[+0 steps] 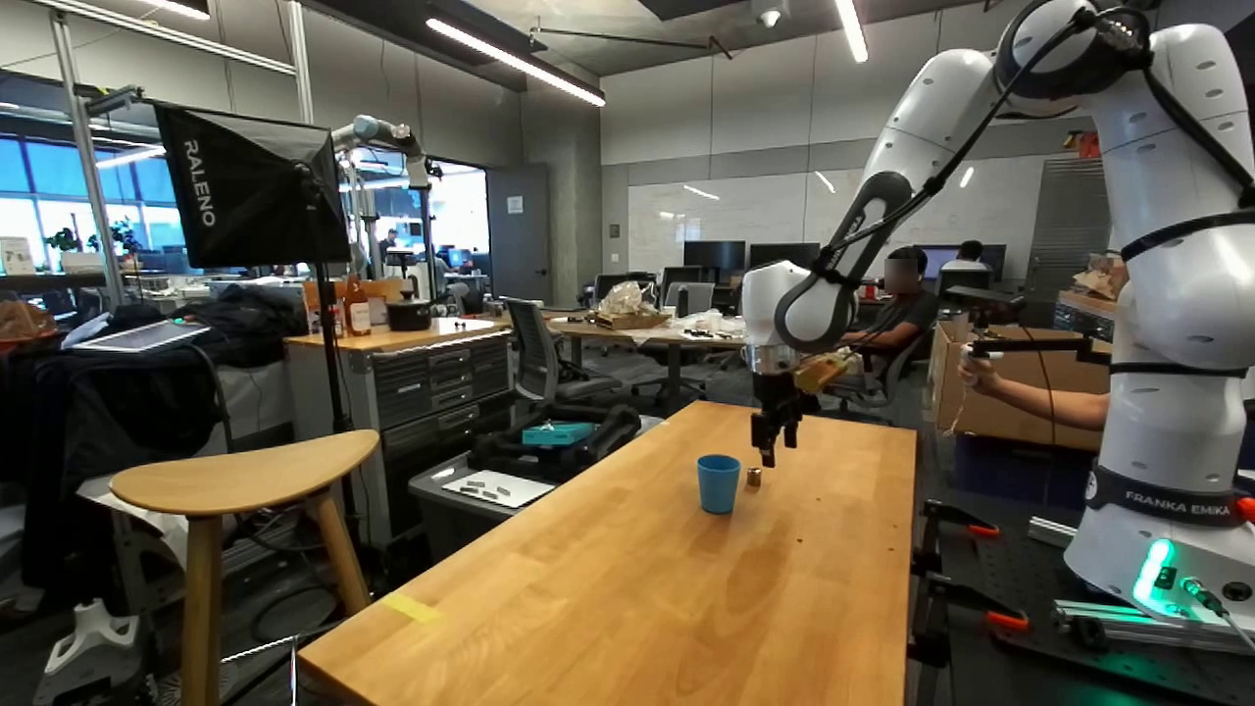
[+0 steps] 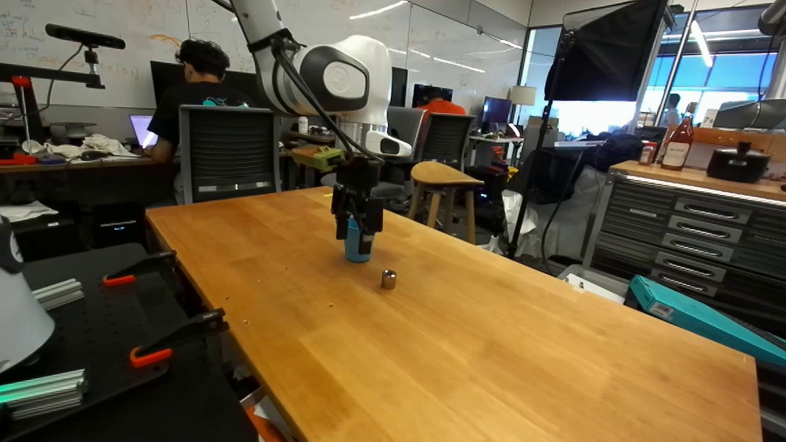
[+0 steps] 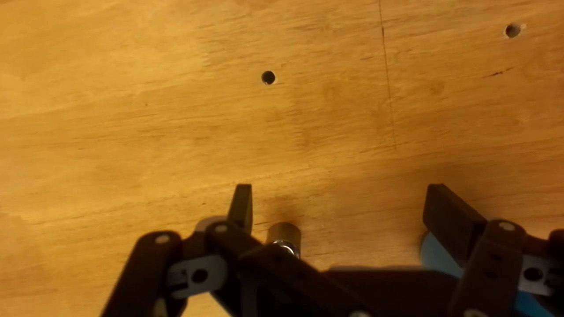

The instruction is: Put the silver object in the blue cup

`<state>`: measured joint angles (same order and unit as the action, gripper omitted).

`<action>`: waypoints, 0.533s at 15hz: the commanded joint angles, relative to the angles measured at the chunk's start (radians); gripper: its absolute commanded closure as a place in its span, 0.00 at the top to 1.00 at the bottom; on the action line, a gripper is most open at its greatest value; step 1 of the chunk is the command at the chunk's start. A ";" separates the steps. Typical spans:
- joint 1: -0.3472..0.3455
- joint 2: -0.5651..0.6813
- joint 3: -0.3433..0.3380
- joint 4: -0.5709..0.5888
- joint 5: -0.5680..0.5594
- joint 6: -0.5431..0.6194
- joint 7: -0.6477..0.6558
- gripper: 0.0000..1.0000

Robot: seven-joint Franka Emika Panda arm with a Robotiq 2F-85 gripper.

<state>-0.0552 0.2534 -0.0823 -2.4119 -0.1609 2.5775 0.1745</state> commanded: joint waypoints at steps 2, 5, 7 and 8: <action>0.016 0.093 -0.058 0.080 -0.031 -0.015 0.045 1.00; 0.017 0.127 -0.086 0.096 -0.029 -0.003 0.056 1.00; 0.021 0.154 -0.096 0.110 -0.025 0.011 0.071 1.00; 0.024 0.167 -0.097 0.118 -0.021 0.014 0.078 1.00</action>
<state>-0.0548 0.3645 -0.1545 -2.3440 -0.1692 2.5782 0.2072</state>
